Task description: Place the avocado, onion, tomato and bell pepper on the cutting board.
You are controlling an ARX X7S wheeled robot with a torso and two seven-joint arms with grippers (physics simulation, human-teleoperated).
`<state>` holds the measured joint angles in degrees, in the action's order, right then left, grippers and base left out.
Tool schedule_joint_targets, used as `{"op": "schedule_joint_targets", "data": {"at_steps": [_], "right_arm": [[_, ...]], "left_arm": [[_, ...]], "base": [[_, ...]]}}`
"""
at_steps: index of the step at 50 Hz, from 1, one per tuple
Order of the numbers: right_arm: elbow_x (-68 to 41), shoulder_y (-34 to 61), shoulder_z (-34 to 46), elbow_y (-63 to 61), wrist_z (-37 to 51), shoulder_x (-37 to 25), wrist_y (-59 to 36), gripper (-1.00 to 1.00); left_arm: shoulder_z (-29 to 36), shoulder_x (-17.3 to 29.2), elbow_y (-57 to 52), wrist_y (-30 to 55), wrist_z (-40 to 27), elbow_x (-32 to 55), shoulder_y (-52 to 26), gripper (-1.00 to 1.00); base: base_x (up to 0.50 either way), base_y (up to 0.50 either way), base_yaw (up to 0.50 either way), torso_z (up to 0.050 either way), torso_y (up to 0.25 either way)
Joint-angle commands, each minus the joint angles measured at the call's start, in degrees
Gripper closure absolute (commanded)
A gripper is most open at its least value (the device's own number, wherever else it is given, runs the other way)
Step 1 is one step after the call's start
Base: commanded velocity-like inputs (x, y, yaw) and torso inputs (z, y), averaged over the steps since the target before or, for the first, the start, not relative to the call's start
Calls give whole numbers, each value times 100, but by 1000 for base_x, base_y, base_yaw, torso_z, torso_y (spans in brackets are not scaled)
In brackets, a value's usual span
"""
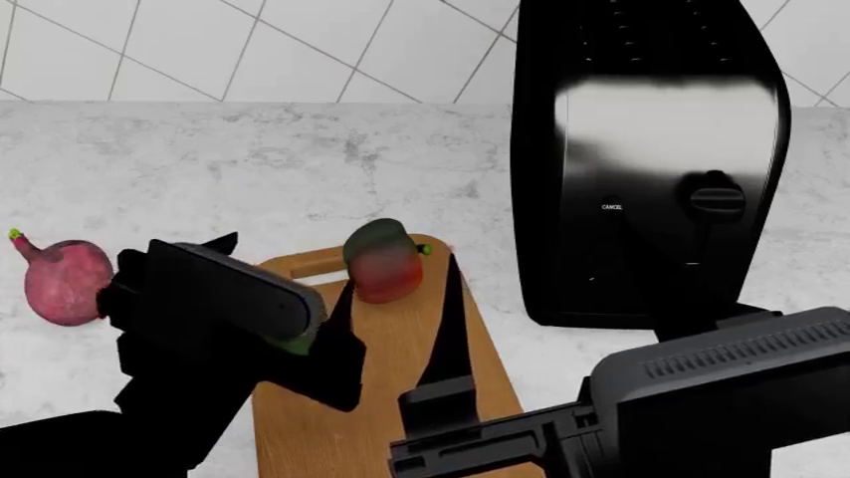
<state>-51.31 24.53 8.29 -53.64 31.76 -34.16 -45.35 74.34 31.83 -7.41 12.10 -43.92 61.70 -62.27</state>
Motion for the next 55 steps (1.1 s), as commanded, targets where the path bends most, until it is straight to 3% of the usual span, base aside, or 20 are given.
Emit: {"op": "schedule_joint_targets", "data": {"at_steps": [1, 21, 38, 55], "right_arm": [[84, 32, -52, -42, -98, 63, -51, -100], [-18, -11, -133, -105, -56, -37, 70, -100], [-122, 15, -123, -149, 20, -86, 96, -100], [-129, 37, -58, -144, 31, -130, 151, -100]], "left_arm": [[-364, 283, -585, -176, -48, 98, -108, -100], [-1153, 974, -564, -724, -734, 431, -52, -100], [-1237, 1504, -165, -538, -1003, 606, 98, -100], [-979, 1415, 99, -414, -945, 444, 378, -100]], "base": [[0, 0, 0, 0, 0], [0, 0, 0, 0, 0], [0, 0, 0, 0, 0], [0, 0, 0, 0, 0]]}}
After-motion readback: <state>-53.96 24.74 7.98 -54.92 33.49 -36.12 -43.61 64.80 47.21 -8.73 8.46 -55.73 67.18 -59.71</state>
